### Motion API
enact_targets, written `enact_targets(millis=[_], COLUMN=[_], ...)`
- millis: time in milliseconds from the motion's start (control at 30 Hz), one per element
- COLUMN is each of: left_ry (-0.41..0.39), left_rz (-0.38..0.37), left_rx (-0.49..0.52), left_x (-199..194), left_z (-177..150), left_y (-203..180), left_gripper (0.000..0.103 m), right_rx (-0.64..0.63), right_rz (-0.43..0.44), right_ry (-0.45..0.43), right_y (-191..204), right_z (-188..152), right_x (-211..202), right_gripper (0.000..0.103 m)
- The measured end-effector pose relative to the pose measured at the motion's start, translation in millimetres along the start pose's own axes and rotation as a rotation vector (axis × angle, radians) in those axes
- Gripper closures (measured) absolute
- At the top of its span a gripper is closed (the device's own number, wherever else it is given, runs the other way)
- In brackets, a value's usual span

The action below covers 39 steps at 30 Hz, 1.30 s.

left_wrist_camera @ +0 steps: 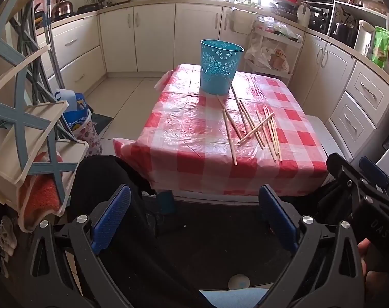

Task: Organize utensils
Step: 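Move both tools toward the wooden sticks on the checked table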

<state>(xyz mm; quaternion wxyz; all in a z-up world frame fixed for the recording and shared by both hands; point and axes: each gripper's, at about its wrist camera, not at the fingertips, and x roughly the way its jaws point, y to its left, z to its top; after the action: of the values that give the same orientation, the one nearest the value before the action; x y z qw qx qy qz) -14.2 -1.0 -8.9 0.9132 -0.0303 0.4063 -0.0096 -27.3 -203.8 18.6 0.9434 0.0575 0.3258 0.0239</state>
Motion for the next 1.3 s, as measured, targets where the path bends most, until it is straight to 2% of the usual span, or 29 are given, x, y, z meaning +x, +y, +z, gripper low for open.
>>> enact_targets(millis=[400, 800, 867, 1067, 1200, 1300], left_ry=[0.004, 0.021, 0.041, 0.075, 0.076, 0.082], left_rz=[-0.047, -0.027, -0.043, -0.155, -0.150, -0.138], left_rx=[0.016, 0.044, 0.050, -0.026, -0.007, -0.030], left_x=[-4.0, -0.9, 6.8, 28.7, 34.7, 38.8], left_z=[-1.2, -5.0, -5.4, -3.9, -0.7, 3.4], left_y=[-6.0, -8.6, -6.2, 3.6, -1.0, 4.5], left_gripper=[0.007, 0.007, 0.007, 0.007, 0.007, 0.007], right_rx=[0.018, 0.039, 0.045, -0.024, 0.006, 0.004], right_rz=[0.000, -0.010, -0.011, -0.019, -0.027, -0.024], right_ry=[-0.014, -0.013, 0.008, 0.053, 0.056, 0.067], right_y=[-7.5, -16.8, -14.9, -1.8, -8.7, -8.2], right_z=[-0.9, 0.0, -1.0, -3.7, -1.6, -2.4], right_x=[-6.8, -4.9, 4.0, 20.9, 26.2, 30.0], right_gripper=[0.007, 0.007, 0.007, 0.007, 0.007, 0.007])
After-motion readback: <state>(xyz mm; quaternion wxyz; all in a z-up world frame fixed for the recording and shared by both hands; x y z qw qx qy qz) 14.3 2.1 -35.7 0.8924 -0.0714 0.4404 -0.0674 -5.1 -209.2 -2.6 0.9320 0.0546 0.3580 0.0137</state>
